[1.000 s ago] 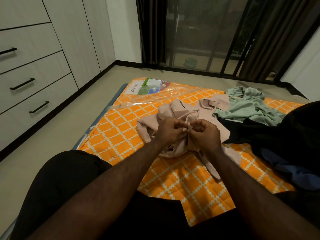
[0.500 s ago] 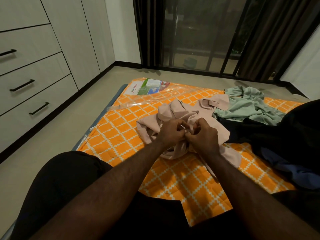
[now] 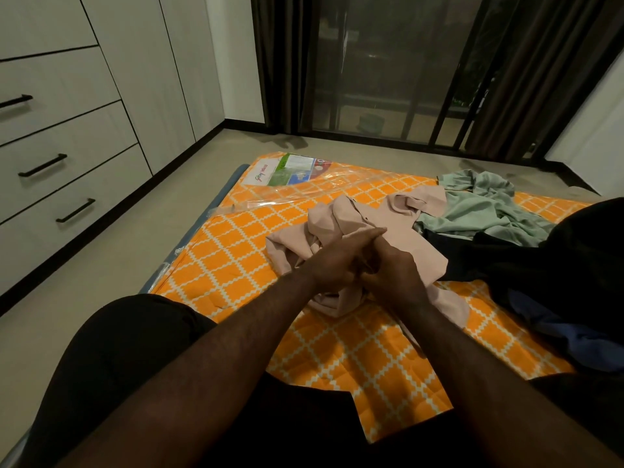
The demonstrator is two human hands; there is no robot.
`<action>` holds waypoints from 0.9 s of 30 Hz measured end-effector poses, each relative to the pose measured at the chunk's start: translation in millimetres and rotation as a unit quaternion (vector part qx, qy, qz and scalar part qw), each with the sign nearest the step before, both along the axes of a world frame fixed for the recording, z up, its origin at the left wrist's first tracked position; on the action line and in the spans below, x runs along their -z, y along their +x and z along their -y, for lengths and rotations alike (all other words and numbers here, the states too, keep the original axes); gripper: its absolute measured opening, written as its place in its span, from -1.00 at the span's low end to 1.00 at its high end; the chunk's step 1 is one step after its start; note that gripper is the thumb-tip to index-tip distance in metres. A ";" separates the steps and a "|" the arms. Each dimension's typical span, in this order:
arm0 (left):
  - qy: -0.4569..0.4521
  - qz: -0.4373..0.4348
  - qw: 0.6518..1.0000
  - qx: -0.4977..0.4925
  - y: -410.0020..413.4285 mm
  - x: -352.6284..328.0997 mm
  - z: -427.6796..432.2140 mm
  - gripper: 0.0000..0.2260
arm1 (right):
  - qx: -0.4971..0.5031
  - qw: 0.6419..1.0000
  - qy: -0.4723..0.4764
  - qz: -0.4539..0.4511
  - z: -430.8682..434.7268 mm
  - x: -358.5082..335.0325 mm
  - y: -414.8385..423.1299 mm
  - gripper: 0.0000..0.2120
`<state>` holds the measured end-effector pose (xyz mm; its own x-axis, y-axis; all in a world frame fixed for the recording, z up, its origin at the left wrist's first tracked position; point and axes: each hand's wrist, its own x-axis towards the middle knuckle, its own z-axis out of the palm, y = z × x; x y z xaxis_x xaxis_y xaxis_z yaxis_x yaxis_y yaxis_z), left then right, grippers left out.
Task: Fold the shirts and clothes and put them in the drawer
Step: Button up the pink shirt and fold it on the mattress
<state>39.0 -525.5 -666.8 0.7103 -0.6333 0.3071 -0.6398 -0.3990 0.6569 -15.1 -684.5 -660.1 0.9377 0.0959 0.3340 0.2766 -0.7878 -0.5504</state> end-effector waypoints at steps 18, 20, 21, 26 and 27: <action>0.038 0.069 0.984 -0.162 -2.4 4.6 12.7 -0.94 | 0.045 0.998 0.023 0.047 -8.0 -4.5 0.2 -0.81; 0.037 0.070 0.982 -0.173 -3.5 4.1 15.1 -0.93 | 0.047 0.997 0.010 0.054 -8.4 -5.2 0.9 -0.80; 0.034 0.069 0.982 -0.173 -3.8 3.5 15.5 -0.93 | 0.048 0.997 0.006 0.058 -8.1 -5.1 1.1 -0.79; 0.026 0.068 0.986 -0.147 -6.4 -0.3 14.2 -0.80 | 0.034 0.997 0.001 0.074 -8.0 -4.5 -0.2 -0.79; 0.027 0.068 0.986 -0.150 -6.8 -1.2 14.3 -0.83 | 0.035 0.997 0.002 0.073 -7.9 -4.3 0.0 -0.79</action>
